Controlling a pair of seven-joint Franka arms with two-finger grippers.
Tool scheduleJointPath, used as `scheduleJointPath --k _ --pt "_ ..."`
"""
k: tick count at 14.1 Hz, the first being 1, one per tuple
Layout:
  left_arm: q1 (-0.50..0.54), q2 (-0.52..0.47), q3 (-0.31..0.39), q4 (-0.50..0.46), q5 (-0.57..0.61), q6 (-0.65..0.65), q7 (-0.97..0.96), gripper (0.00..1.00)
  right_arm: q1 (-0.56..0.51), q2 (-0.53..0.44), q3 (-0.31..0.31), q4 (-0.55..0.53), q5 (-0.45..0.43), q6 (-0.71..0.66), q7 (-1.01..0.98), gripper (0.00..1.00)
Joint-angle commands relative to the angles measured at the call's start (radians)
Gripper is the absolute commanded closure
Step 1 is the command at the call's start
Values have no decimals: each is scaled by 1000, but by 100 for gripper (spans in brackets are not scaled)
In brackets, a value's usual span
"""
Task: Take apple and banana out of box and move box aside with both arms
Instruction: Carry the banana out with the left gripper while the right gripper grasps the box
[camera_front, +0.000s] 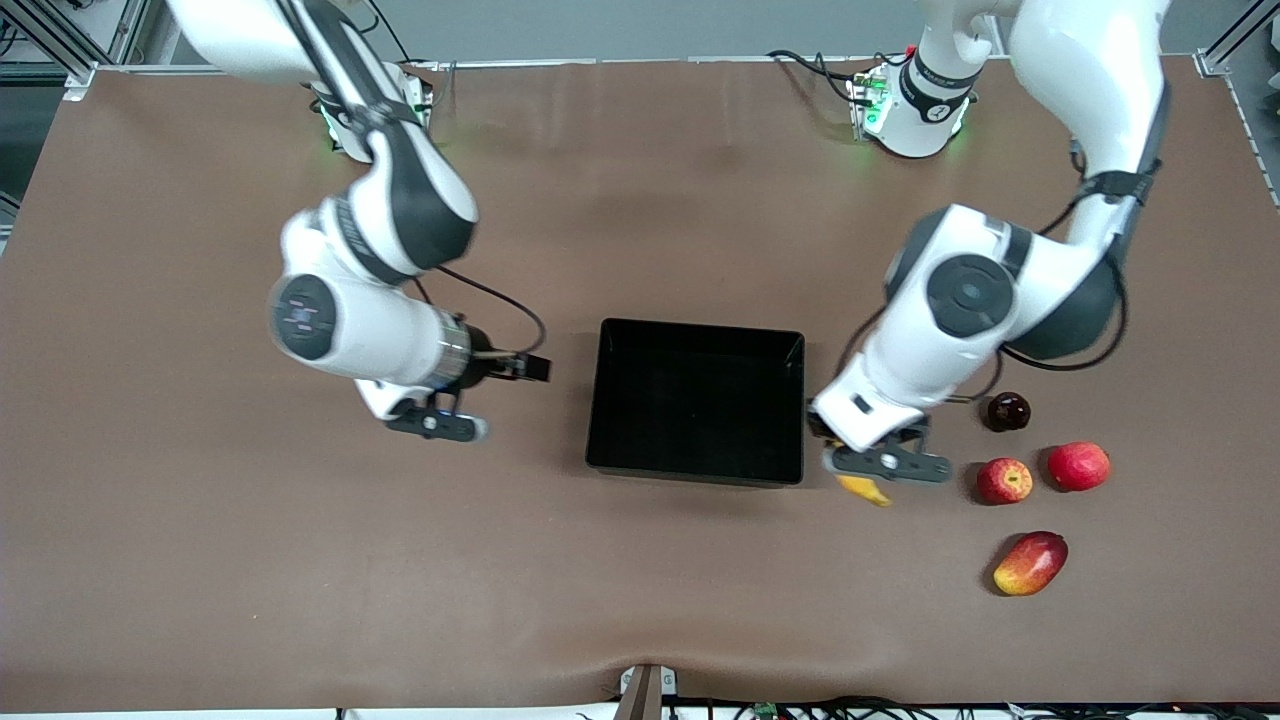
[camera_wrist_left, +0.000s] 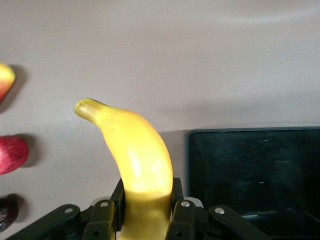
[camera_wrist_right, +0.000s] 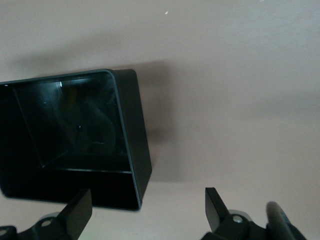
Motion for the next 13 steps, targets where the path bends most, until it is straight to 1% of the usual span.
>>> scheduleJointPath --k 1,3,4,6,7,9,10,11,12,13 --pt "61 -5 4 -51 2 14 -1 100 60 79 -14 16 -5 93 35 0" --pt "118 27 4 -67 43 44 -2 100 86 124 -12 14 -30 172 41 0" --pt "150 46 3 -92 70 93 -2 100 97 145 -12 14 -37 207 41 0" --pt "204 102 4 -118 81 193 -4 100 126 176 -14 13 -41 265 50 0" --pt "225 132 4 -118 80 231 -4 100 136 191 -14 13 -44 281 50 11" --pt "276 172 4 -129 83 314 -2 100 146 217 -14 13 -68 287 52 57" --pt "279 190 4 -130 83 352 -2 100 151 222 -14 13 -70 290 53 79" --pt "279 210 6 -130 81 376 -4 100 151 224 -14 13 -71 289 52 97" --pt "277 227 18 -130 81 400 -4 100 143 222 -12 13 -70 282 52 100" --pt "271 244 35 -129 80 432 -7 100 140 222 -12 13 -70 281 50 100"
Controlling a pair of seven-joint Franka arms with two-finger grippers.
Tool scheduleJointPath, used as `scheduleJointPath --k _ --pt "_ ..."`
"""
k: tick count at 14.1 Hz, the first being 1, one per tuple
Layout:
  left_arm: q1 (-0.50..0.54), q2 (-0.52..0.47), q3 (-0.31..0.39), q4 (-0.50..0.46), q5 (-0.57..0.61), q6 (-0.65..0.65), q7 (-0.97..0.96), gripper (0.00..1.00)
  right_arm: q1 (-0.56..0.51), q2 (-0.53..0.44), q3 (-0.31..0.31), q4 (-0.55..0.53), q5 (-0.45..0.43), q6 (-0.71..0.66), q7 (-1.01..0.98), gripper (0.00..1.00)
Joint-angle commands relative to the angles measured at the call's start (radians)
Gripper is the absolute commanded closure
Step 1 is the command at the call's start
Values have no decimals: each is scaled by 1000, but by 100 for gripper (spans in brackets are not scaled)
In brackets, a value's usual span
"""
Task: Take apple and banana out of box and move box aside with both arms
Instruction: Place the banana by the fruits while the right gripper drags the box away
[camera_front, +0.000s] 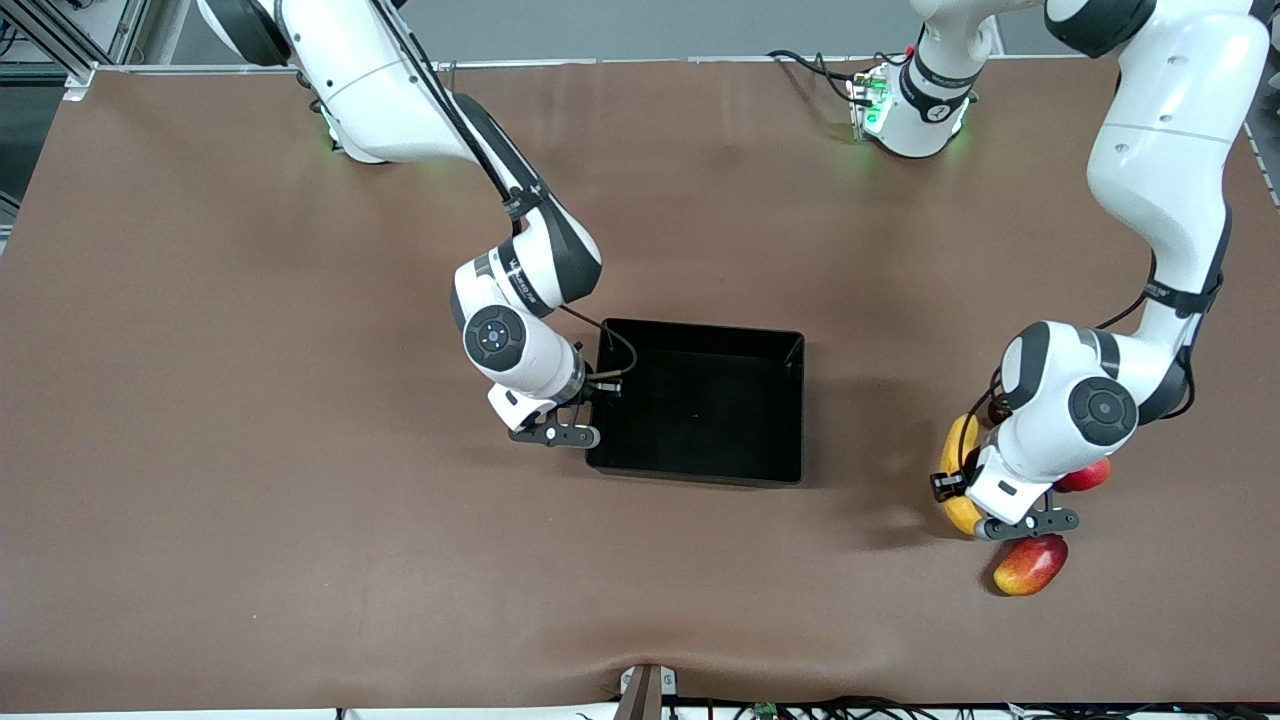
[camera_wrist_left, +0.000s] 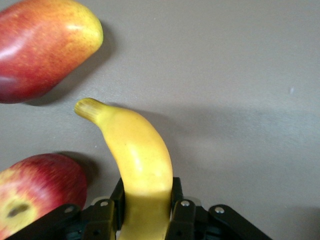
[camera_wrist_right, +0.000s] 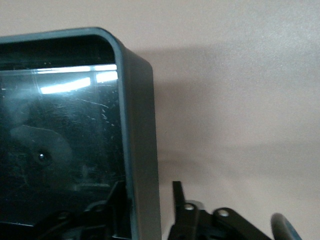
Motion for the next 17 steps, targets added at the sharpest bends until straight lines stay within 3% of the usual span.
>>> scheduleJointPath --k 1,5,6,7,9,17 --pt "-11 38 19 0 13 81 -8 100 -2 0 -8 14 -18 -11 19 100" --pt "-15 61 19 0 15 121 -37 98 -35 -18 -8 22 -15 -66 6 100" --pt "-15 58 19 0 15 118 -37 31 -50 -32 -8 28 -13 -112 1 100" --pt "-15 50 19 3 15 112 -40 0 -76 -62 -8 28 -9 -162 -2 100" --pt "-13 3 10 4 15 55 -48 0 -157 -118 -2 30 1 -271 -49 100" --pt "4 -365 -73 15 1 -509 50 0 -467 -282 -14 14 -31 -549 -313 100"
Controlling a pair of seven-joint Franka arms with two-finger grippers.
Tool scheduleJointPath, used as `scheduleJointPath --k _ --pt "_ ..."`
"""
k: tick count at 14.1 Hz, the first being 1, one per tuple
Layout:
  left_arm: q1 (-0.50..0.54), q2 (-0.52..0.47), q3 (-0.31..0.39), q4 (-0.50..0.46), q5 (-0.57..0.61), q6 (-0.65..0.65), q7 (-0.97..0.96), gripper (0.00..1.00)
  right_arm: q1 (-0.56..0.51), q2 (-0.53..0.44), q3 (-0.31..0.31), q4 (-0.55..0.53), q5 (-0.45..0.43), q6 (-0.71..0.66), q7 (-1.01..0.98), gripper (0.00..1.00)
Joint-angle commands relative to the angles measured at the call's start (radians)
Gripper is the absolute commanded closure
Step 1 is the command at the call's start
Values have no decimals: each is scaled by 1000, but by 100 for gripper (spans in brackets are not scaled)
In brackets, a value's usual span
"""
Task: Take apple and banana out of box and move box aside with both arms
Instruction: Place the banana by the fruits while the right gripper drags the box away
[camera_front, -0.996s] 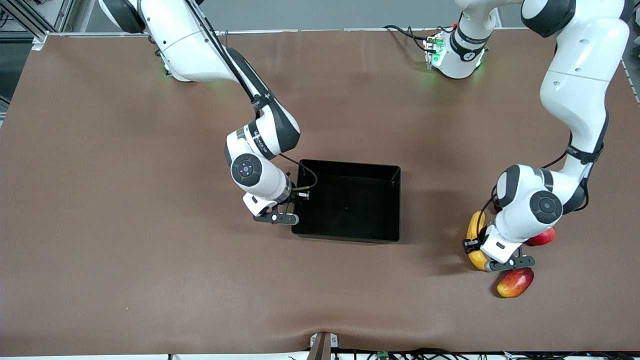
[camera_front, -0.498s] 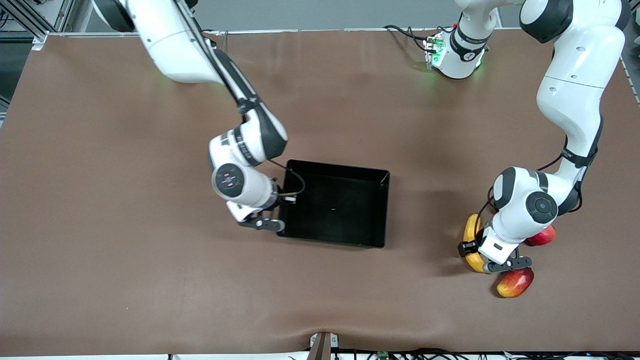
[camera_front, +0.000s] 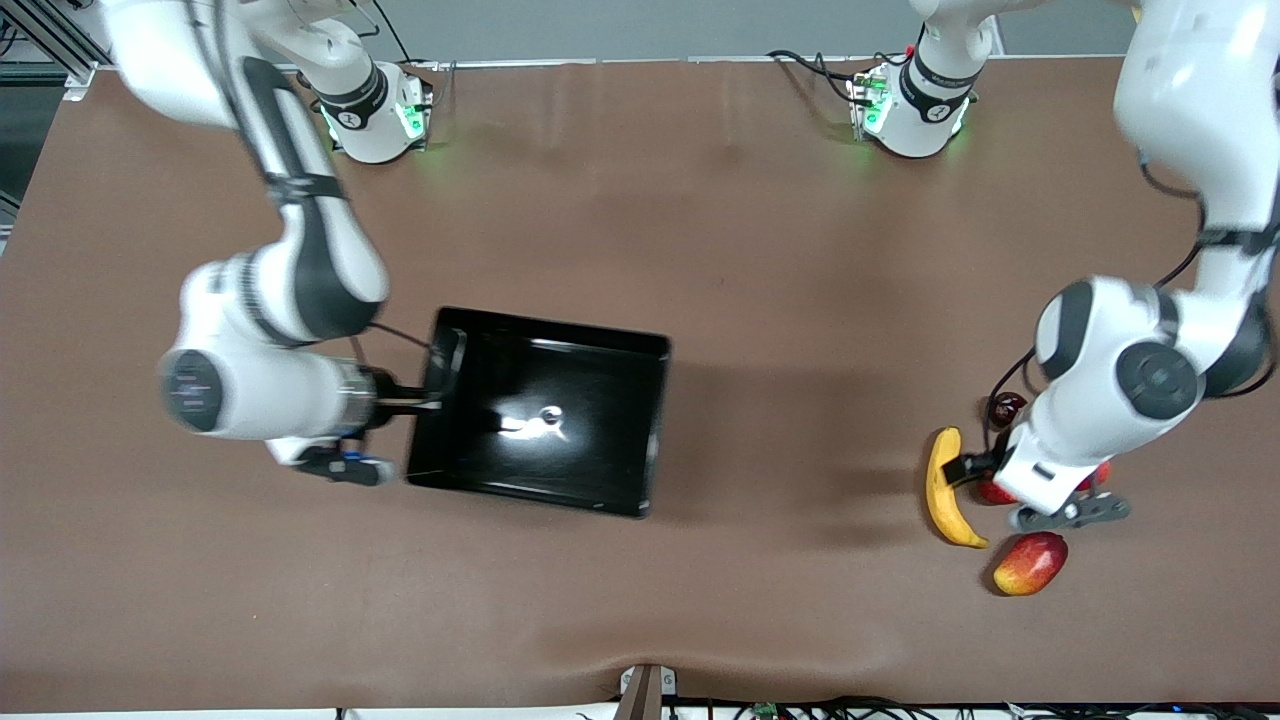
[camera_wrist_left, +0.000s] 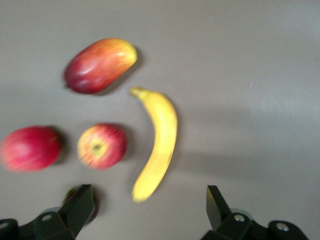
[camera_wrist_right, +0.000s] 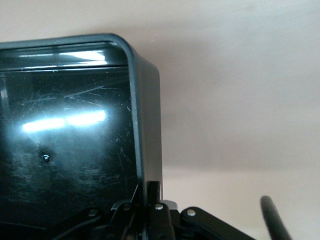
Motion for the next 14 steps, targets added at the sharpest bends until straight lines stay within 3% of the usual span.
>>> scheduleJointPath --k 1,5,9,14 --pt "13 -148 -22 -35 -1 -148 91 0 -128 -61 17 -40 -46 -43 -137 100" --pt "37 -274 -20 56 -53 -244 107 0 -295 -96 14 -124 -100 -39 -342 100" --pt "37 -376 -21 54 -91 -386 108 0 -412 -96 14 -195 -159 -27 -491 100" --pt "39 -453 -19 51 -156 -467 160 0 -512 -87 14 -357 -179 214 -698 100"
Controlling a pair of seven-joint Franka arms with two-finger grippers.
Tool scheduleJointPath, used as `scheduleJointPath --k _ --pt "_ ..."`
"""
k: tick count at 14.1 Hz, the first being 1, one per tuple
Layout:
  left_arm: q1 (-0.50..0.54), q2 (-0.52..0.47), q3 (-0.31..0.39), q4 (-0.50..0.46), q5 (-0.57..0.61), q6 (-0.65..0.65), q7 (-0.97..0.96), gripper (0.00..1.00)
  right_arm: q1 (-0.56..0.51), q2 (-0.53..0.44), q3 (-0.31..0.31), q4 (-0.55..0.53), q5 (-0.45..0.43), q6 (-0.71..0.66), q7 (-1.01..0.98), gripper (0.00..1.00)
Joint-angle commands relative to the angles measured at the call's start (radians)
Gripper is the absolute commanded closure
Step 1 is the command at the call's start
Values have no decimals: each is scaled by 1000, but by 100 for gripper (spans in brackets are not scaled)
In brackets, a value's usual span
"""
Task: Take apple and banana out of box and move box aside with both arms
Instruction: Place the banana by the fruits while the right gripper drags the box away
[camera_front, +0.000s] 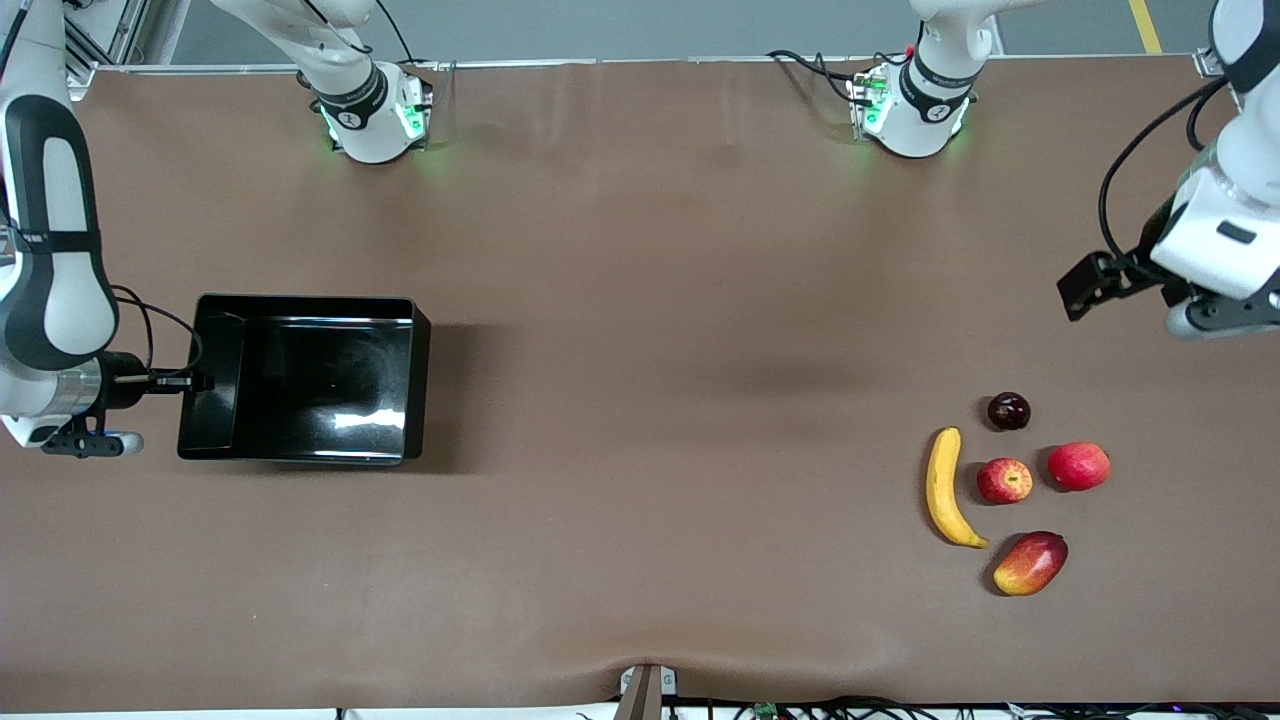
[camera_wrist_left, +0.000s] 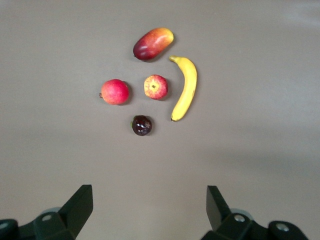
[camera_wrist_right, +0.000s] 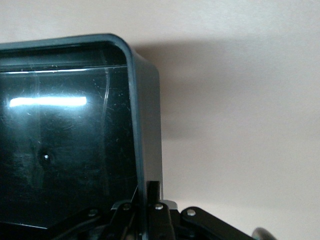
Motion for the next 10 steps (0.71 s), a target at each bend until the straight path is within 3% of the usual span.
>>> scheduleJointPath --k 1,4,6,7,8,10 --pt "10 -57 0 -13 -41 -30 54 0 -73 -37 23 -96 -7 113 -130 100" --pt "-16 -98 58 -23 -103 -48 64 0 -87 -23 23 -138 -7 148 -144 100" --pt "-152 -135 213 -66 -149 -51 71 0 -92 -22 23 -165 -7 184 -143 99" --pt "-180 -153 244 -92 -149 -51 80 0 -95 -12 23 -161 -7 178 -138 26" --pt "-204 -175 258 -120 -149 -51 87 0 -98 -6 25 -156 -2 172 -135 0" --pt "-226 -192 283 -143 -149 -53 88 0 -95 -8 26 -150 -1 164 -140 0"
